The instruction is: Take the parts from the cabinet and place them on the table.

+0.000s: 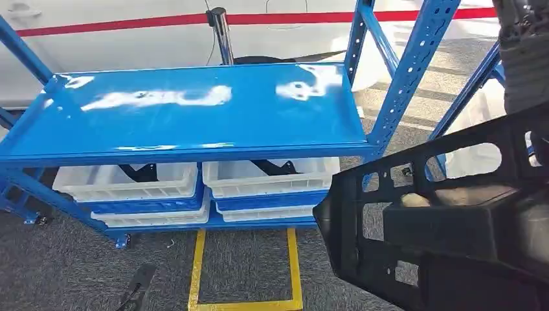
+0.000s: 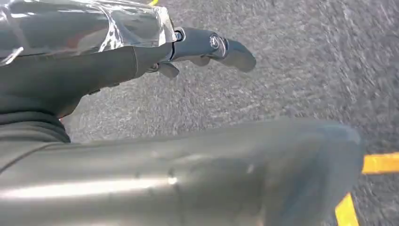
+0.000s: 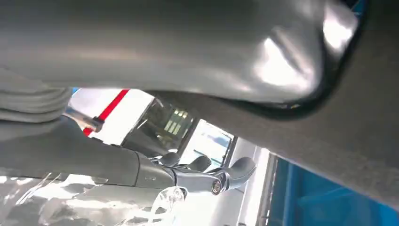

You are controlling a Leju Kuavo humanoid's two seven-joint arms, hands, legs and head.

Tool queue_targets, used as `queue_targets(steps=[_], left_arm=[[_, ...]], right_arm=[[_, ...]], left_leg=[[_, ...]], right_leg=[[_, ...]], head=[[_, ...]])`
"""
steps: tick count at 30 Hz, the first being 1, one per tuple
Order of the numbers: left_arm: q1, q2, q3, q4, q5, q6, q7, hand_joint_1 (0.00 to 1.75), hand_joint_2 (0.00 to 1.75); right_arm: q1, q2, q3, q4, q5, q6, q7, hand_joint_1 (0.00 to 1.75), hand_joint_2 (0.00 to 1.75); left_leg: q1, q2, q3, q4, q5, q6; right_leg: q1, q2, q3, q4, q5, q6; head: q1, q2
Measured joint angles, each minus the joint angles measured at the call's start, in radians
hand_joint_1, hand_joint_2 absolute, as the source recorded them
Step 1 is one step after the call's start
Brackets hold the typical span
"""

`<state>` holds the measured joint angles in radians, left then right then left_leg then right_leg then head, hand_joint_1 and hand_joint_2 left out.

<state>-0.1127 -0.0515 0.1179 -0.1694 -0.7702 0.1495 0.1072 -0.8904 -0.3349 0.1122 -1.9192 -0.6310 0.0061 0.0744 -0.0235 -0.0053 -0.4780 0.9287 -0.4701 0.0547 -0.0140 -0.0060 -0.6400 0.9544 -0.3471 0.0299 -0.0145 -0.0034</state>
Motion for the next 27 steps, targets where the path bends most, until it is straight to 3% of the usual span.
queue_targets(steps=[1, 2, 3, 5, 6, 7, 8, 9, 10, 11, 12, 13, 14, 16, 17, 18, 19, 20, 21, 22, 23, 24, 25, 26, 27], left_arm=[[0.001, 0.000, 0.001, 0.000, 0.000, 0.000, 0.000, 0.00, 0.00], [0.000, 0.000, 0.002, 0.000, 0.000, 0.000, -0.001, 0.00, 0.00], [-0.001, 0.000, 0.002, 0.000, 0.000, 0.000, -0.002, 0.00, 0.00], [-0.001, 0.000, 0.002, 0.000, 0.000, 0.000, -0.005, 0.00, 0.00], [0.000, 0.000, 0.003, 0.000, 0.000, 0.000, -0.006, 0.00, 0.00], [0.000, 0.000, 0.003, 0.000, 0.000, 0.000, -0.006, 0.00, 0.00], [0.000, 0.000, 0.003, 0.000, 0.000, 0.000, -0.006, 0.00, 0.00], [0.000, -0.001, 0.003, 0.000, 0.000, 0.000, -0.006, 0.00, 0.00], [0.000, -0.001, 0.003, 0.000, 0.000, 0.000, -0.006, 0.00, 0.00], [-0.001, -0.001, 0.003, 0.000, 0.000, 0.000, -0.006, 0.00, 0.00], [-0.001, -0.001, 0.003, 0.000, 0.000, 0.000, -0.006, 0.00, 0.00], [-0.003, -0.001, 0.004, 0.000, 0.000, 0.000, -0.006, 0.00, 0.00], [-0.002, -0.001, 0.004, 0.000, 0.000, 0.000, -0.005, 0.00, 0.00], [-0.003, -0.002, 0.004, 0.000, 0.002, -0.004, 0.004, 0.00, 0.00], [-0.002, -0.001, 0.004, 0.000, 0.004, -0.004, 0.007, 0.00, 0.00], [-0.001, -0.001, 0.005, 0.000, 0.006, -0.004, 0.011, 0.00, 0.00], [-0.003, -0.001, 0.005, 0.000, 0.006, -0.005, 0.011, 0.00, 0.00], [-0.006, -0.001, 0.005, 0.000, 0.006, -0.005, 0.011, 0.00, 0.00], [-0.009, -0.001, 0.005, 0.000, 0.006, -0.005, 0.010, 0.00, 0.00], [-0.010, -0.001, 0.005, 0.000, 0.006, -0.005, 0.010, 0.00, 0.00], [-0.010, -0.001, 0.005, 0.000, 0.007, -0.005, 0.010, 0.00, 0.00], [-0.010, -0.001, 0.005, 0.000, 0.011, -0.006, 0.010, 0.00, 0.00], [-0.010, 0.000, 0.005, 0.000, 0.014, -0.006, 0.010, 0.00, 0.00], [-0.011, 0.000, 0.005, 0.000, 0.014, -0.006, 0.008, 0.00, 0.00], [-0.012, 0.000, 0.005, 0.000, 0.013, -0.005, 0.006, 0.00, 0.00]], right_arm=[[0.003, 0.000, 0.000, 0.000, 0.000, -0.001, 0.001, 0.00, 0.00], [0.006, 0.000, -0.001, 0.000, 0.000, -0.003, 0.002, 0.00, 0.00], [0.006, 0.000, -0.001, -0.001, 0.000, -0.003, 0.002, 0.00, 0.00], [0.009, -0.001, -0.002, -0.001, 0.001, -0.006, 0.003, 0.00, 0.00], [0.013, -0.001, -0.002, -0.001, 0.001, -0.007, 0.003, 0.00, 0.00], [0.016, -0.001, -0.002, -0.001, 0.001, -0.008, 0.003, 0.00, 0.00], [0.017, -0.001, -0.002, -0.001, 0.002, -0.008, 0.003, 0.00, 0.00], [0.017, -0.001, -0.002, -0.001, 0.002, -0.008, 0.004, 0.00, 0.00], [0.017, -0.001, -0.002, -0.001, 0.002, -0.008, 0.004, 0.00, 0.00], [0.017, -0.001, -0.002, -0.002, 0.002, -0.008, 0.004, 0.00, 0.00], [0.017, -0.001, -0.003, -0.003, 0.002, -0.008, 0.004, 0.00, 0.00], [0.014, -0.002, -0.003, -0.003, 0.002, -0.008, 0.004, 0.00, 0.00], [0.017, -0.002, -0.005, -0.003, 0.002, -0.009, 0.001, 0.00, 0.00], [0.014, 0.000, -0.004, -0.002, 0.003, -0.008, -0.001, 0.00, 0.00], [0.015, 0.000, -0.004, 0.001, 0.005, -0.008, -0.005, 0.00, 0.00], [0.009, 0.002, -0.003, 0.005, 0.006, -0.005, -0.009, 0.00, 0.00], [0.004, 0.004, -0.002, 0.008, 0.007, -0.005, -0.011, 0.00, 0.00], [0.002, 0.005, -0.002, 0.011, 0.012, -0.002, -0.014, 0.00, 0.00], [0.002, 0.006, -0.002, 0.013, 0.012, 0.000, -0.015, 0.00, 0.00], [0.002, 0.007, -0.001, 0.016, 0.012, 0.002, -0.017, 0.00, 0.00], [0.002, 0.009, 0.000, 0.018, 0.012, 0.002, -0.017, 0.00, 0.00], [0.002, 0.009, 0.000, 0.019, 0.012, 0.002, -0.017, 0.00, 0.00], [0.003, 0.009, 0.000, 0.019, 0.012, 0.002, -0.018, 0.00, 0.00], [0.003, 0.009, 0.000, 0.019, 0.012, 0.002, -0.018, 0.00, 0.00], [0.002, 0.009, 0.000, 0.019, 0.012, 0.002, -0.019, 0.00, 0.00]], left_leg=[[0.000, 0.001, -0.003, -0.010, 0.015, 0.009], [0.012, 0.004, -0.003, -0.028, 0.038, 0.015], [0.010, 0.004, -0.016, -0.029, 0.050, 0.019], [0.012, 0.005, -0.039, -0.027, 0.069, 0.023], [0.012, 0.006, -0.051, -0.026, 0.081, 0.024], [0.012, 0.006, -0.067, -0.023, 0.092, 0.022], [0.013, 0.008, -0.084, -0.019, 0.103, 0.020], [0.015, 0.010, -0.102, -0.014, 0.113, 0.017], [0.017, 0.010, -0.119, -0.007, 0.120, 0.013], [0.020, 0.010, -0.134, 0.002, 0.127, 0.007], [0.020, 0.010, -0.146, 0.014, 0.132, 0.000], [0.018, 0.009, -0.160, 0.023, 0.137, -0.005], [0.019, 0.009, -0.162, 0.017, 0.152, -0.012], [0.019, 0.008, -0.173, 0.014, 0.174, -0.020], [0.020, 0.006, -0.182, 0.015, 0.176, -0.026], [0.026, 0.005, -0.195, 0.036, 0.133, -0.033], [0.028, 0.005, -0.215, 0.097, 0.060, -0.041], [0.030, 0.005, -0.236, 0.181, -0.006, -0.047], [0.032, 0.005, -0.254, 0.264, -0.053, -0.053], [0.034, 0.005, -0.265, 0.331, -0.073, -0.056], [0.036, 0.005, -0.260, 0.365, -0.063, -0.056], [0.037, 0.005, -0.237, 0.356, -0.032, -0.058], [0.038, 0.005, -0.189, 0.302, 0.010, -0.059], [0.039, 0.005, -0.130, 0.223, 0.038, -0.059], [0.041, 0.005, -0.062, 0.125, 0.037, -0.059]], right_leg=[[0.000, 0.001, -0.002, -0.007, 0.014, 0.007], [0.001, 0.002, -0.010, -0.007, 0.002, 0.011], [0.001, 0.004, -0.021, 0.020, -0.048, 0.014], [-0.001, 0.005, -0.057, 0.159, -0.171, 0.023], [-0.002, 0.005, -0.075, 0.244, -0.215, 0.027], [-0.003, 0.005, -0.085, 0.309, -0.225, 0.032], [-0.004, 0.005, -0.076, 0.331, -0.199, 0.035], [-0.007, 0.005, -0.047, 0.310, -0.156, 0.038], [-0.009, 0.005, -0.002, 0.257, -0.118, 0.041], [-0.010, 0.005, 0.058, 0.178, -0.098, 0.043], [-0.013, 0.006, 0.129, 0.081, -0.124, 0.045], [-0.002, 0.008, 0.180, -0.011, -0.156, 0.039], [0.001, 0.009, 0.166, -0.002, -0.152, 0.024], [0.006, 0.008, 0.150, 0.002, -0.140, 0.012], [-0.004, 0.003, 0.138, -0.003, -0.126, 0.001], [-0.005, 0.001, 0.127, -0.003, -0.113, -0.005], [-0.006, 0.000, 0.111, -0.003, -0.100, -0.015], [-0.006, 0.000, 0.096, -0.003, -0.087, -0.016], [-0.006, -0.001, 0.082, -0.002, -0.076, -0.016], [-0.006, 0.000, 0.066, -0.002, -0.064, -0.015], [-0.006, 0.000, 0.049, -0.001, -0.052, -0.014], [-0.007, 0.001, 0.034, -0.001, -0.040, -0.011], [-0.009, 0.002, 0.018, 0.000, -0.029, -0.006], [-0.012, 0.003, 0.006, 0.000, -0.019, -0.001], [-0.012, 0.003, -0.002, 0.001, -0.010, 0.006]], head=[[-0.003, 0.000], [-0.003, 0.000], [-0.002, 0.000], [0.002, 0.000], [0.002, 0.000], [0.002, 0.000], [0.002, 0.000], [0.002, 0.000], [0.002, 0.000], [0.003, 0.000], [0.003, 0.000], [0.003, 0.000], [0.001, 0.000], [0.002, 0.000], [0.002, 0.000], [0.001, 0.000], [0.000, 0.000], [0.000, 0.000], [-0.001, 0.000], [-0.001, 0.000], [-0.001, 0.000], [-0.001, 0.000], [-0.001, 0.000], [-0.001, 0.000], [-0.001, 0.000]])
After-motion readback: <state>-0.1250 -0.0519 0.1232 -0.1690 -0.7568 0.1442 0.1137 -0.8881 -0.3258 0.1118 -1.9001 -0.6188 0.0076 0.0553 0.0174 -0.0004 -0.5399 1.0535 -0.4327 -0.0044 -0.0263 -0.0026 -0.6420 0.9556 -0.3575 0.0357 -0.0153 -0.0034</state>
